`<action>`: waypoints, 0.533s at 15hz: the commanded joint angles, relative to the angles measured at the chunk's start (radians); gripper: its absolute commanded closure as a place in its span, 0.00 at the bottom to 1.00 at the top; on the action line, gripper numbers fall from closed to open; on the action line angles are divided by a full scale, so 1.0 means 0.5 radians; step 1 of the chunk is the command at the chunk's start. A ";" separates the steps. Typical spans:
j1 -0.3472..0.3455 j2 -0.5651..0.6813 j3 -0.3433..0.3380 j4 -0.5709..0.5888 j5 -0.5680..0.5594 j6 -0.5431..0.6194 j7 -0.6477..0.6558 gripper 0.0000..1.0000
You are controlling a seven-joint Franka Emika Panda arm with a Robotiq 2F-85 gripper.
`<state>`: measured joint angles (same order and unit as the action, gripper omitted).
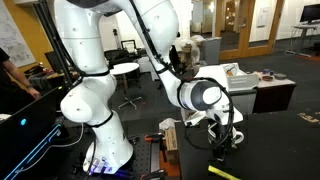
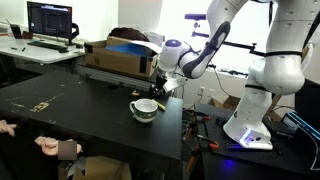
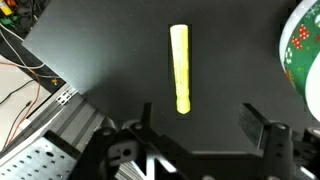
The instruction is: Pick the marker from the cup and put it on the table
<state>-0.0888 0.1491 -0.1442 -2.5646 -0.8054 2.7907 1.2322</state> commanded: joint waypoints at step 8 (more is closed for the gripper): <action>0.072 -0.203 0.060 0.070 0.037 -0.153 -0.093 0.00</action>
<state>-0.0570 0.1041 -0.1195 -2.5183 -0.7720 2.7177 1.2177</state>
